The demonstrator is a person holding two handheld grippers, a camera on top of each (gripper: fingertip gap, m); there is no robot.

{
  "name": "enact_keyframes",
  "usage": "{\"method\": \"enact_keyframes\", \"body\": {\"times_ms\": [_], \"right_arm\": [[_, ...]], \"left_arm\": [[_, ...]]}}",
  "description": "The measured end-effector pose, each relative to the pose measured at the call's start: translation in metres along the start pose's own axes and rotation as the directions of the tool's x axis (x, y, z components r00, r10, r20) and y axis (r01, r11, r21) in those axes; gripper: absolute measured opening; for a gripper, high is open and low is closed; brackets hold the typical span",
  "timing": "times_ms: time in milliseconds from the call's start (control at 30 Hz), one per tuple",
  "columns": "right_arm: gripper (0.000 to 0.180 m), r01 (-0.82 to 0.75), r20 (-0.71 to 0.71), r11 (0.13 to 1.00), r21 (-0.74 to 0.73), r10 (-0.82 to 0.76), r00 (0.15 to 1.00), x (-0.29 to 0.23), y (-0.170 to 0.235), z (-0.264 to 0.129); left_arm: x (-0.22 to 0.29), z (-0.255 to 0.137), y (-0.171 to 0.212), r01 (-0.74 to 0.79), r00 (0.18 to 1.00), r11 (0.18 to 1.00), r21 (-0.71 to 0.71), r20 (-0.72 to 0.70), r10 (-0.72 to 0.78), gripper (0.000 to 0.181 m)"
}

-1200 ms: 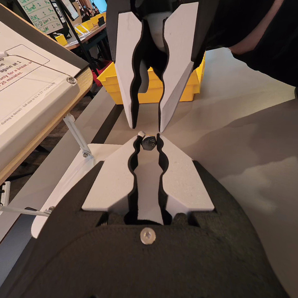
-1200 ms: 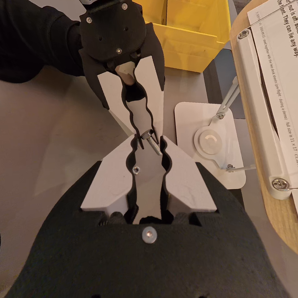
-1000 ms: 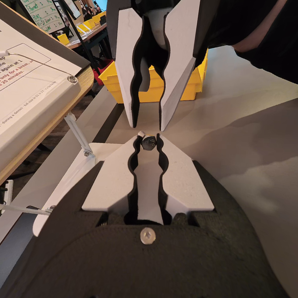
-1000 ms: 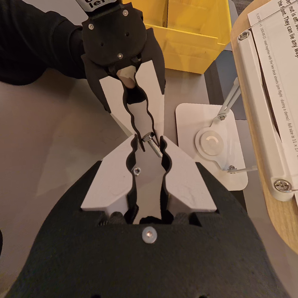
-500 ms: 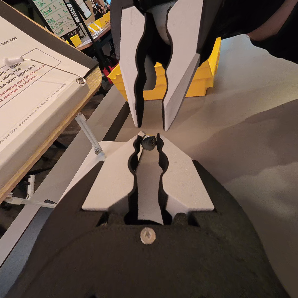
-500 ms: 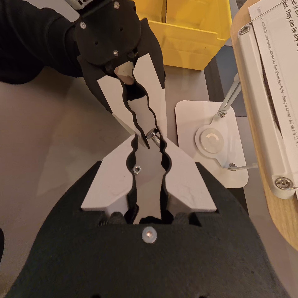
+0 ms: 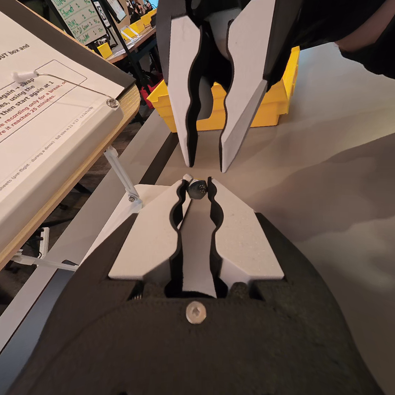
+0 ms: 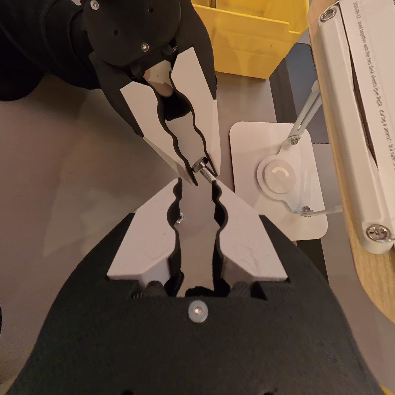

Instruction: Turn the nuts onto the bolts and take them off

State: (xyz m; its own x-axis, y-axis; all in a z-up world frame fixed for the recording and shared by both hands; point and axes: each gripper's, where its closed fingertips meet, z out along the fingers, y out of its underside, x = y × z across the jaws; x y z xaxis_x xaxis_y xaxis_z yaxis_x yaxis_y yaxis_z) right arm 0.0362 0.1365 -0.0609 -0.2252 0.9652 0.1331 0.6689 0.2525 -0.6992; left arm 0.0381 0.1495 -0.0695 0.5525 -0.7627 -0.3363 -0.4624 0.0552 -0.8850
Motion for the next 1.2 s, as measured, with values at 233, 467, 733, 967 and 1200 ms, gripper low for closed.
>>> {"method": "enact_keyframes", "body": {"times_ms": [233,467,733,967,1200], "right_arm": [[0.032,0.014,-0.005,0.999,-0.033,-0.014,1.000,-0.001,0.002,0.010],[0.028,0.020,-0.009,1.000,0.011,-0.020,1.000,-0.002,-0.008,0.007],[0.023,-0.026,-0.013,1.000,0.009,0.026,1.000,0.003,-0.005,0.003],[0.031,-0.073,0.001,0.997,-0.015,0.073,0.997,0.001,-0.003,0.007],[0.043,-0.104,0.014,0.995,-0.001,0.104,0.994,0.002,-0.002,0.005]], "left_arm": [[0.001,0.001,0.001,-0.049,0.999,0.998,-0.029,0.020,0.050,0.018],[-0.001,0.002,0.001,-0.039,0.999,0.999,-0.032,0.029,0.040,0.018],[-0.003,0.000,-0.001,-0.035,0.999,0.999,-0.022,0.041,0.036,0.018],[-0.005,0.000,-0.001,-0.062,0.996,0.997,-0.038,0.069,0.065,0.018],[-0.007,-0.002,-0.005,-0.063,0.994,0.998,-0.029,0.083,0.065,0.018]]}}
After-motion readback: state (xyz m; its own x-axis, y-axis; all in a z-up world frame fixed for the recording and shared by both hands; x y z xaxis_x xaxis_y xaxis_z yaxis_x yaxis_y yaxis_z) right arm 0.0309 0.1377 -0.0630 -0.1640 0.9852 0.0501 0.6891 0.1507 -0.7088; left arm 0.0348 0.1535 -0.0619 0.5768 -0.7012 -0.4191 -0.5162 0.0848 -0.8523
